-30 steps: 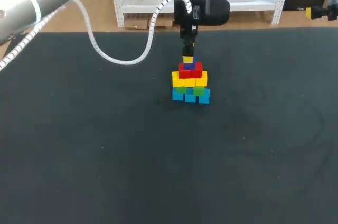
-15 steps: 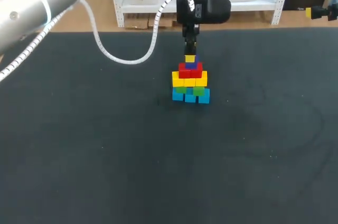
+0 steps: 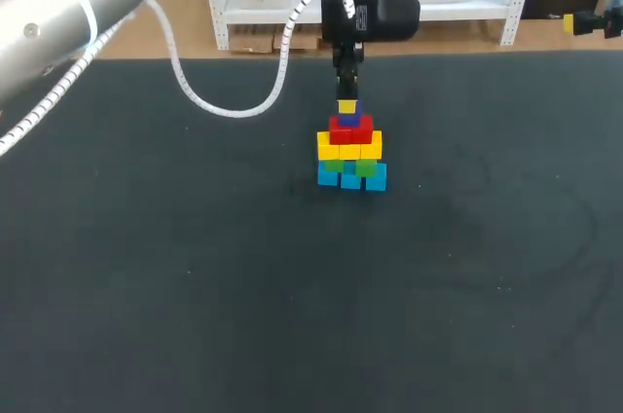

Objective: Place the blue cubes, place green cubes on the blue cubes, place the yellow cubes on the green cubes, then place the red cubes on the yellow cubes, and place purple cube on the red cubes.

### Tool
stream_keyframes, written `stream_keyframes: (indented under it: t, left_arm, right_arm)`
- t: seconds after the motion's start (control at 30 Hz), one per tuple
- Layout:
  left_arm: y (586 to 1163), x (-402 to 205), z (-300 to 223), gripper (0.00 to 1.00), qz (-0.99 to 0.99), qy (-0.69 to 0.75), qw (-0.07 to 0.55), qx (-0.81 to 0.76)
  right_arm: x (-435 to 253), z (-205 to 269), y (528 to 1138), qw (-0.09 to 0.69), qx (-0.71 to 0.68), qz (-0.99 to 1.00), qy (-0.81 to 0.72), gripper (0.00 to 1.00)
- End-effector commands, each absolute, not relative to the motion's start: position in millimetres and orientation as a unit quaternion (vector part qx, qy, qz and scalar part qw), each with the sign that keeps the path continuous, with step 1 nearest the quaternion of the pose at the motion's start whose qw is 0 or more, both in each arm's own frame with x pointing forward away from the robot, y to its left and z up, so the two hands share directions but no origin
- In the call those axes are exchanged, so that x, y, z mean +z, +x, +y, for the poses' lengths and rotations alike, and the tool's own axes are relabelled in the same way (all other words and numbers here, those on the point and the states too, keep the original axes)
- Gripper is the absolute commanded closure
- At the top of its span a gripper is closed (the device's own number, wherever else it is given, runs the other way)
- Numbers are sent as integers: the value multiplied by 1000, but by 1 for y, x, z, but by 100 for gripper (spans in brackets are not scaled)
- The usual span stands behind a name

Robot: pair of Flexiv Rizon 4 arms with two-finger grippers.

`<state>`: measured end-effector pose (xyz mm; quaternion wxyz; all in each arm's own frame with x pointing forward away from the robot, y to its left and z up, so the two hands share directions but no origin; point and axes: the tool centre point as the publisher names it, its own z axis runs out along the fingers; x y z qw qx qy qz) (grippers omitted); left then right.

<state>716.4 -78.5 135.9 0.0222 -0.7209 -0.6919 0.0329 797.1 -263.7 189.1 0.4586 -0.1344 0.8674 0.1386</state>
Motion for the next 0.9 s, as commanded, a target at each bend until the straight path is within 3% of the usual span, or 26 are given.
stream_keyframes:
  t: [0.03,0.8,0.83,0.9]
  left_arm:
    - [720,135,-80,100,-692,-720,26,36]
    - [721,130,-80,100,-698,-714,25,46]
    - [720,129,-80,98,-697,-715,25,47]
    - [720,129,-80,80,-697,-715,26,48]
  right_arm:
    - [189,-264,797,459,139,867,-135,0]
    - [189,-264,797,459,139,867,-135,0]
    - [189,-264,797,459,139,867,-135,0]
    - [189,-264,797,459,139,867,-135,0]
